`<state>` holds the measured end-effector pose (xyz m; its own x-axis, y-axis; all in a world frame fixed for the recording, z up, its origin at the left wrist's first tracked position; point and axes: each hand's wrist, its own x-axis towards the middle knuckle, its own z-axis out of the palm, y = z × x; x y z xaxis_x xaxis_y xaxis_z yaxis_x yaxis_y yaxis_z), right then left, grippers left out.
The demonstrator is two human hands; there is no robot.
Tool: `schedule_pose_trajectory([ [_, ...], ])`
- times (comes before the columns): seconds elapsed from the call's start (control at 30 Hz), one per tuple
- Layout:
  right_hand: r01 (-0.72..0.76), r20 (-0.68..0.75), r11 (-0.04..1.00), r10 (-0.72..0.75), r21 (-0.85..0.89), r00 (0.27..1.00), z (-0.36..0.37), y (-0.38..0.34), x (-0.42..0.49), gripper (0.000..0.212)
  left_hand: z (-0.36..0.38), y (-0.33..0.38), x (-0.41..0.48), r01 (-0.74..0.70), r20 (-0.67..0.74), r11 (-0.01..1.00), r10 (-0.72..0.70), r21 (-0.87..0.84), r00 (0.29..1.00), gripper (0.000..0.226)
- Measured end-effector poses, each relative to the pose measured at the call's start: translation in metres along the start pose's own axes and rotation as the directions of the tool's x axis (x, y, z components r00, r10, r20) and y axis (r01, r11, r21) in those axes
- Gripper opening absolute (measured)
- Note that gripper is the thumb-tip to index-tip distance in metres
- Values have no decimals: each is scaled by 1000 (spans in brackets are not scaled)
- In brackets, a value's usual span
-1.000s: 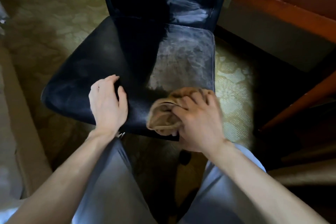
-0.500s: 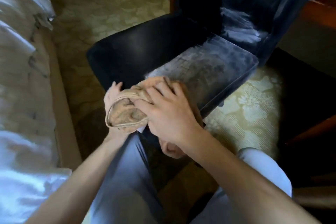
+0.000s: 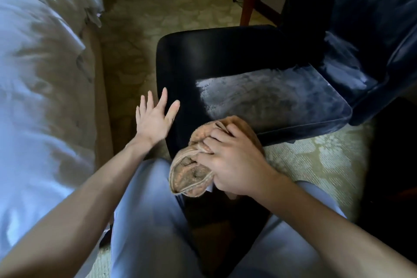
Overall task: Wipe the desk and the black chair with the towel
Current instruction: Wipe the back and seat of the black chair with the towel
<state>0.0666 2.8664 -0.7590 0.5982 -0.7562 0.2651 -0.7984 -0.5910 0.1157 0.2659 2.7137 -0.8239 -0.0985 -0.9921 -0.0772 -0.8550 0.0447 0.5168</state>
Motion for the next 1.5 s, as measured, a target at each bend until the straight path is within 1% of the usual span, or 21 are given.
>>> schedule_pose_trajectory([
  [0.07,15,20,1000,-15,-13,1000,-8,6,-2,30,-12,1,4,29,26,996,-26,-88,999,71],
  [0.17,18,4,1000,-18,-20,1000,-17,9,6,39,-24,-6,-12,91,-22,941,-104,-326,994,66],
  [0.23,-1,-39,1000,1,0,999,-19,4,21,40,-21,13,-35,239,116,820,-209,-520,971,61],
  [0.33,-24,-54,1000,24,-5,998,-11,-8,47,38,-16,71,-70,300,153,756,-260,-582,953,30],
  [0.37,-19,-52,1000,19,-9,998,-5,-12,53,36,2,88,-75,303,-47,863,-350,-404,936,34],
  [0.4,-4,-54,1000,3,-17,999,5,-15,57,33,19,82,-70,288,-209,921,-345,-261,915,38],
  [0.43,26,-57,999,-28,-34,998,14,-18,57,30,18,72,-65,304,-81,900,-344,-311,935,34],
  [0.47,67,-60,996,-70,-57,996,23,-18,55,28,8,50,-60,375,236,830,-300,-412,924,27],
  [0.5,109,-63,991,-114,-80,992,29,-16,51,27,4,17,-54,404,395,826,-245,-393,885,47],
  [0.53,141,-76,985,-149,-103,986,34,-13,45,26,2,-1,-45,408,342,750,-255,-521,905,72],
  [0.57,155,-95,979,-168,-129,981,37,-6,35,24,0,-13,-32,424,283,713,-316,-559,905,86],
  [0.6,161,-119,976,-180,-150,976,38,3,25,21,-1,-17,-29,438,292,655,-326,-615,899,88],
  [0.7,173,-179,969,-205,-178,962,36,38,-9,19,1,-14,-25,415,306,591,-280,-692,910,90],
  [0.8,202,-184,961,-236,-188,954,26,57,-27,26,3,-19,-34,533,464,361,-266,-765,845,105],
  [0.87,211,-267,963,-250,-167,931,21,46,-19,27,5,-22,-44,588,557,228,-190,-776,809,87],
  [0.97,300,-349,942,-335,-153,875,28,-4,16,20,17,-25,-57,648,645,260,-110,-715,756,69],
  [1.03,392,-282,901,-431,-186,857,47,-31,35,21,8,-17,-68,624,617,249,-115,-740,778,50],
  [1.13,477,-47,810,-522,-342,852,76,-31,31,31,14,-25,-62,609,624,294,-51,-737,780,75],
  [1.2,444,-65,823,-495,-353,866,85,-12,13,27,14,-28,-53,633,644,254,-47,-731,763,83],
  [1.33,270,-150,915,-324,-300,934,78,35,-43,32,18,-29,-53,638,647,187,-17,-747,762,78],
  [1.5,224,-146,942,-266,-252,953,49,44,-54,30,14,-35,-52,657,672,200,6,-726,741,91],
])
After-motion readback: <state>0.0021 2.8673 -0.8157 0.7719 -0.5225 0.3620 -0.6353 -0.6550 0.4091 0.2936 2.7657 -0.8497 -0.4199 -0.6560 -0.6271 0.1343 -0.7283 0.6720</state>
